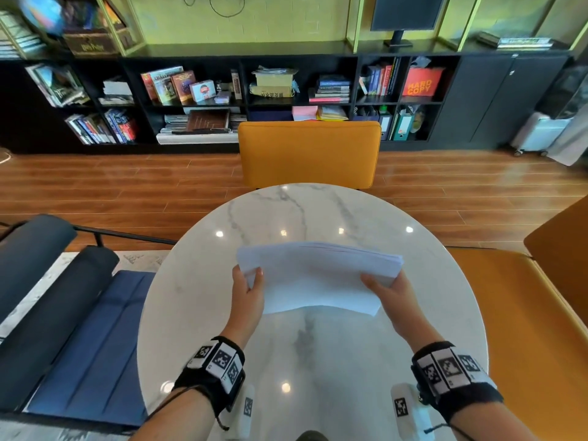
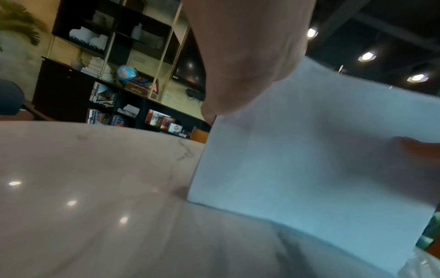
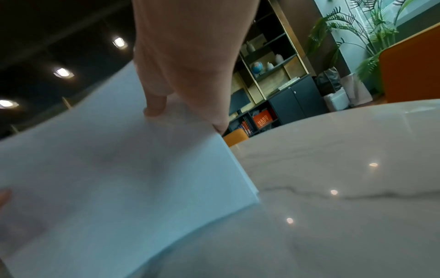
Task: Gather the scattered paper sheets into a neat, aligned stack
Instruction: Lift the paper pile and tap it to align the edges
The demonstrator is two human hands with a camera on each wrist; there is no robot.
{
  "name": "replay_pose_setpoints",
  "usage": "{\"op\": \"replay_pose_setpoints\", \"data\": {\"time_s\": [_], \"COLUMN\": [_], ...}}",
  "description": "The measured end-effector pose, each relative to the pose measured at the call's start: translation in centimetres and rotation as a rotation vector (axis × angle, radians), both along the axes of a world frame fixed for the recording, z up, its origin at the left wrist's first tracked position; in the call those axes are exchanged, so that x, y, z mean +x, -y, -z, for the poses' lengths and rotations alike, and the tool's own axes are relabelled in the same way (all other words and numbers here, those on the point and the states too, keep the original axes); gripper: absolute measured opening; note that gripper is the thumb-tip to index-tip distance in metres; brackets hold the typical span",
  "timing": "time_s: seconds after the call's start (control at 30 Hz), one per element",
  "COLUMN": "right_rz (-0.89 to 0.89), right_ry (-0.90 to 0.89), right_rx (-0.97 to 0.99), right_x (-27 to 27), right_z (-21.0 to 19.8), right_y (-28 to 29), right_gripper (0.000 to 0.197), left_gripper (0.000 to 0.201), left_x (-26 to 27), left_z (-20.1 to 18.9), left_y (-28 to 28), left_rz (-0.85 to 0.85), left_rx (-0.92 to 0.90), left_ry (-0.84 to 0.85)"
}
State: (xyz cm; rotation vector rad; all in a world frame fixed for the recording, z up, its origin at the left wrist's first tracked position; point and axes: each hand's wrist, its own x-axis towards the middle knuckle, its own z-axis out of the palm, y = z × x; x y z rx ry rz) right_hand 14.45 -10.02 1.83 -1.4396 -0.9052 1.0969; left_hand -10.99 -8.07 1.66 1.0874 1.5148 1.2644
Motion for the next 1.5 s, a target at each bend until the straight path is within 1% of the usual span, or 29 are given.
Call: {"op": "replay_pose_setpoints", "data": {"time_s": [0.13, 0.2, 0.23, 0.27, 0.3, 0.37, 0.4, 0.47, 0.53, 0.6, 0.67, 0.73, 0.8, 0.83, 0.87, 0.9, 0.97, 1.0, 1.03, 1.07, 1.1, 1.13, 1.17, 1.2, 1.27, 1.33, 1.4, 1.47, 1.5], "right_rz": [-0.021, -0.050, -0.072, -0.082, -0.070, 0.023, 0.062, 0.081, 0.021, -0.091, -0.189, -0.234, -0.230, -0.218, -0.209, -0.200, -0.169, -0.145, -0.125, -0.108, -0.103, -0.108, -0.117, -0.123, -0.139, -0.170, -0.212, -0.230, -0.217], "right_ry": [0.076, 0.099, 0.098, 0.102, 0.119, 0.228, 0.291, 0.388, 0.444, 0.457, 0.465, 0.445, 0.354, 0.293, 0.237, 0.185, 0.087, 0.047, 0.010, -0.020, -0.040, -0.052, -0.060, -0.072, -0.094, -0.121, -0.142, -0.112, -0.089], "right_rx": [-0.109, -0.137, -0.149, -0.160, -0.170, -0.196, -0.194, -0.116, 0.047, 0.201, 0.302, 0.354, 0.337, 0.323, 0.310, 0.298, 0.271, 0.255, 0.242, 0.231, 0.223, 0.218, 0.214, 0.210, 0.204, 0.178, 0.123, 0.075, 0.060], "right_x": [0.0, 0.2, 0.3, 0.5, 0.6, 1.2, 1.5, 1.8, 1.4, 0.2, -1.2, -2.2, -2.9, -3.1, -3.2, -3.2, -2.8, -2.5, -2.1, -1.9, -1.7, -1.6, -1.5, -1.4, -1.1, -0.6, -0.4, -0.7, -0.9], "right_z": [1.2, 1.1, 1.0, 1.0, 0.9, 0.6, 0.3, -1.1, -3.0, -5.4, -7.5, -8.8, -9.5, -9.5, -9.4, -9.1, -8.5, -8.1, -7.7, -7.4, -7.1, -6.9, -6.7, -6.7, -6.5, -5.7, -4.5, -3.6, -3.4], "right_y": [0.0, -0.3, -0.4, -0.6, -0.8, -1.3, -1.5, -1.8, -1.9, -1.8, -1.8, -2.0, -2.3, -2.4, -2.5, -2.5, -2.5, -2.5, -2.4, -2.4, -2.3, -2.1, -2.0, -1.8, -1.5, -1.1, -0.6, -0.3, -0.2], "right_gripper": [0.019, 0.019, 0.024, 0.032, 0.047, 0.086, 0.100, 0.112, 0.109, 0.098, 0.085, 0.063, 0.032, 0.020, 0.015, 0.016, 0.015, 0.014, 0.013, 0.013, 0.013, 0.014, 0.014, 0.015, 0.020, 0.035, 0.048, 0.049, 0.046], "left_gripper": [0.024, 0.016, 0.014, 0.014, 0.017, 0.023, 0.024, 0.024, 0.021, 0.017, 0.014, 0.012, 0.011, 0.009, 0.008, 0.013, 0.032, 0.044, 0.057, 0.066, 0.069, 0.066, 0.058, 0.049, 0.030, 0.018, 0.021, 0.023, 0.019], "left_x": [-0.1, 0.0, 0.1, 0.2, 0.3, 0.5, 0.6, 0.9, 1.3, 1.9, 2.7, 3.7, 4.2, 4.2, 4.0, 3.7, 2.4, 1.7, 1.0, 0.4, 0.2, 0.1, 0.2, 0.3, 0.6, 0.9, 1.2, 1.7, 1.9], "left_z": [1.0, 0.4, -0.1, -0.6, -1.2, -2.4, -3.1, -4.7, -6.4, -8.0, -9.2, -10.2, -10.7, -10.8, -10.8, -10.7, -10.0, -9.3, -8.6, -8.1, -7.7, -7.3, -7.1, -7.1, -7.4, -7.1, -6.0, -5.0, -4.7], "left_y": [0.0, -0.2, -0.3, -0.6, -0.8, -1.3, -1.7, -2.3, -2.9, -3.3, -3.4, -3.1, -2.9, -2.9, -2.9, -3.0, -3.1, -3.3, -3.3, -3.2, -3.0, -2.9, -2.8, -2.5, -2.1, -1.7, -1.1, -0.6, -0.4], "left_rz": [0.027, -0.018, -0.037, -0.048, -0.048, -0.023, -0.006, 0.032, 0.093, 0.176, 0.247, 0.285, 0.281, 0.267, 0.239, 0.197, 0.060, -0.028, -0.084, -0.082, -0.039, 0.030, 0.078, 0.084, 0.049, 0.037, 0.085, 0.143, 0.151], "left_rx": [-0.011, 0.021, 0.033, 0.051, 0.080, 0.158, 0.207, 0.327, 0.446, 0.550, 0.643, 0.723, 0.779, 0.783, 0.785, 0.768, 0.694, 0.630, 0.529, 0.398, 0.266, 0.172, 0.132, 0.134, 0.176, 0.186, 0.145, 0.115, 0.116], "left_ry": [-0.065, -0.114, -0.143, -0.171, -0.202, -0.303, -0.376, -0.522, -0.632, -0.734, -0.819, -0.878, -0.896, -0.890, -0.882, -0.869, -0.819, -0.755, -0.643, -0.490, -0.316, -0.151, -0.044, 0.009, 0.053, 0.067, 0.072, 0.049, 0.046]}}
